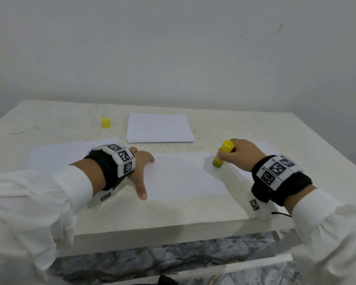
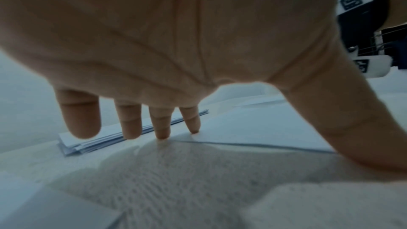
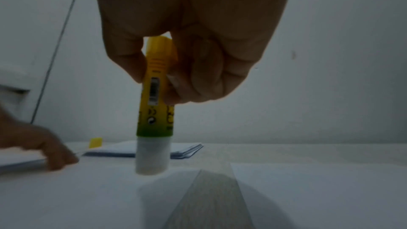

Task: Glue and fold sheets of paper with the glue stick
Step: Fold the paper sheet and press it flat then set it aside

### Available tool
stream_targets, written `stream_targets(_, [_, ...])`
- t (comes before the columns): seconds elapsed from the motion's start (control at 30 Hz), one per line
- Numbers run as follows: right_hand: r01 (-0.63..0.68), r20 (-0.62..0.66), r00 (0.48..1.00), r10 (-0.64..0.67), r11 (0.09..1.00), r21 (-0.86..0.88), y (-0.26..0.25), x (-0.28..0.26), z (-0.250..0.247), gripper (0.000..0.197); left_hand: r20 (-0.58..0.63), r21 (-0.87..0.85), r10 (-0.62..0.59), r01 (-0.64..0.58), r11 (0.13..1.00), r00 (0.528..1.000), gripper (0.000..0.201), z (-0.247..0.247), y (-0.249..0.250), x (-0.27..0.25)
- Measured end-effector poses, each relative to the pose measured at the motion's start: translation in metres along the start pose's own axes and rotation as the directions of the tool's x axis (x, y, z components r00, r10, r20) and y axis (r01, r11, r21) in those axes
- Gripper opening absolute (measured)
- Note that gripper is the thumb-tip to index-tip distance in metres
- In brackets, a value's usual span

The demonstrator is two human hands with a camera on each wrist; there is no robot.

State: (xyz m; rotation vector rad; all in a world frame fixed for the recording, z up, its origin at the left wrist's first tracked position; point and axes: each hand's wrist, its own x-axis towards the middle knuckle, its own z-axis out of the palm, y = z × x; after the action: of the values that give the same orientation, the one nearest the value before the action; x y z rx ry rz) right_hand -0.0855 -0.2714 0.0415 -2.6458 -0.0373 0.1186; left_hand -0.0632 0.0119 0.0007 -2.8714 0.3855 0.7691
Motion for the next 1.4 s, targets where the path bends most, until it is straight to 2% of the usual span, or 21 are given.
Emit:
stream_targets(0.13, [-0.007,-0.017,1.000,0.007,1.000,0.014,-0.006,0.038,0.004,0.022,-0.037,0.038,-0.015,0.017,0.999,0.999,0.124,-0.001,0.003,0.000])
stream_targets(0.27, [-0.008,0.034,0.999,0.009,0.999,-0.038,-0.006,0.058,0.012,0.030,-0.079,0.036,-0.058,0.061,0.998,0.995,0.132,-0.005,0.011,-0.004])
stream_targets(0.37, [0.015,0.063,0.998,-0.012,0.999,-0.038,-0.002,0.067,0.012,0.033,-0.077,-0.024,-0.041,0.039,0.999,0.996,0.132,-0.017,0.029,-0.007])
stream_targets(0.53, [0.063,0.096,0.994,-0.060,0.997,-0.036,0.002,0.075,0.011,0.031,-0.114,-0.090,0.087,-0.097,0.991,0.990,0.102,-0.035,0.099,0.023])
stream_targets(0.6, [0.090,0.108,0.990,-0.086,0.995,-0.035,0.004,0.077,0.010,0.031,-0.080,-0.090,0.073,-0.080,0.993,0.994,0.094,-0.036,0.121,0.039])
stream_targets(0.7, [0.133,0.135,0.983,-0.126,0.990,-0.044,0.006,0.080,0.007,0.032,-0.018,-0.060,0.001,-0.002,0.998,1.000,0.091,-0.038,0.130,0.053])
stream_targets(0.97, [0.261,0.234,0.939,-0.252,0.965,-0.008,0.015,0.044,0.000,0.028,-0.038,-0.096,-0.033,0.030,0.995,0.999,0.091,-0.037,0.128,0.055])
stream_targets(1.07, [0.279,0.290,0.920,-0.263,0.960,-0.017,0.023,0.021,-0.004,0.021,-0.038,-0.090,-0.038,0.035,0.995,0.999,0.092,-0.037,0.128,0.055])
stream_targets(1.17, [0.251,0.345,0.909,-0.232,0.968,-0.010,0.031,0.007,-0.011,0.025,-0.040,-0.120,-0.050,0.045,0.992,0.998,0.092,-0.034,0.124,0.054])
stream_targets(1.23, [0.169,0.358,0.913,-0.196,0.980,0.106,0.039,0.006,-0.019,0.023,-0.050,-0.145,-0.050,0.043,0.989,0.997,0.091,-0.032,0.122,0.055])
stream_targets(1.3, [0.051,0.320,0.934,-0.156,0.948,0.315,0.049,0.014,-0.029,0.017,-0.076,-0.164,-0.037,0.024,0.986,0.996,0.093,-0.031,0.122,0.053])
stream_targets(1.4, [-0.067,0.187,0.980,-0.066,0.777,0.625,0.063,0.037,-0.037,0.018,-0.136,-0.280,-0.035,-0.005,0.960,0.990,0.096,-0.028,0.123,0.052])
